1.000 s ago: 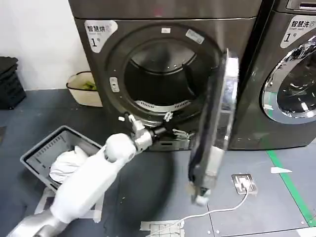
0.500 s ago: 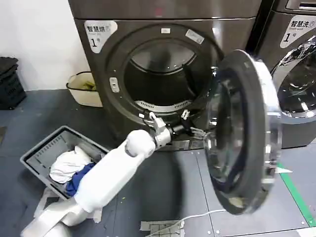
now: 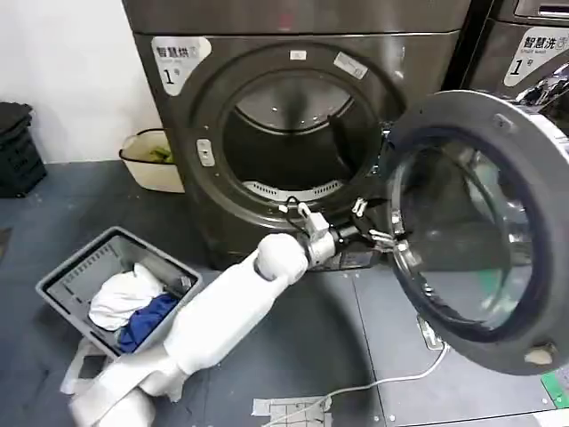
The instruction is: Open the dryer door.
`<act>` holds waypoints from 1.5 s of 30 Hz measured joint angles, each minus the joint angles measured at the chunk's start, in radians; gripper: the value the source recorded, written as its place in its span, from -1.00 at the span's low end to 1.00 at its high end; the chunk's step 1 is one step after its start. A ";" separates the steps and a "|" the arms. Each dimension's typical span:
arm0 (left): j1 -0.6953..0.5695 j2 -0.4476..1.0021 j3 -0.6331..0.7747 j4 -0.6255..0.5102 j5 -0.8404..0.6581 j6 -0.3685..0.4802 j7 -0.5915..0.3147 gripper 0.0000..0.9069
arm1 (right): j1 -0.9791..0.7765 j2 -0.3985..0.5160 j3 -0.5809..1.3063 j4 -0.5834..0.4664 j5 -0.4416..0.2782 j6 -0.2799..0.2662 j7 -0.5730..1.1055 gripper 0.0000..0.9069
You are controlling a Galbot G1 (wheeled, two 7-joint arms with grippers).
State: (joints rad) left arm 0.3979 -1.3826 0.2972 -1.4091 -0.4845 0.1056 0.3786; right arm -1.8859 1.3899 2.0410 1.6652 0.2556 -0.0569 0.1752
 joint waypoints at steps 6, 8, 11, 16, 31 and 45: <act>-0.027 -0.043 0.006 0.033 0.005 0.000 -0.001 1.00 | -0.006 0.003 0.026 -0.019 0.004 -0.002 -0.003 1.00; -0.033 -0.052 0.006 0.040 0.006 0.001 -0.001 1.00 | -0.007 0.003 0.031 -0.020 0.006 -0.004 -0.004 1.00; -0.036 -0.060 0.006 0.040 0.006 0.002 0.000 1.00 | -0.010 0.004 0.033 -0.017 0.008 -0.012 -0.004 1.00; -0.038 -0.065 0.006 0.037 0.005 0.002 0.001 1.00 | -0.011 0.005 0.036 -0.014 0.009 -0.018 -0.004 1.00; 0.006 -0.007 0.000 -0.075 -0.026 0.037 0.007 1.00 | -0.002 0.001 0.055 -0.024 0.004 -0.028 -0.006 1.00; 0.141 0.178 -0.092 -0.372 -0.073 0.123 -0.021 1.00 | 0.028 -0.002 0.027 -0.001 0.004 -0.037 -0.008 1.00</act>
State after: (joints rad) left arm 0.5386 -1.2051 0.2056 -1.7815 -0.5578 0.2288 0.3577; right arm -1.8578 1.3880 2.0678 1.6646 0.2591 -0.0934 0.1673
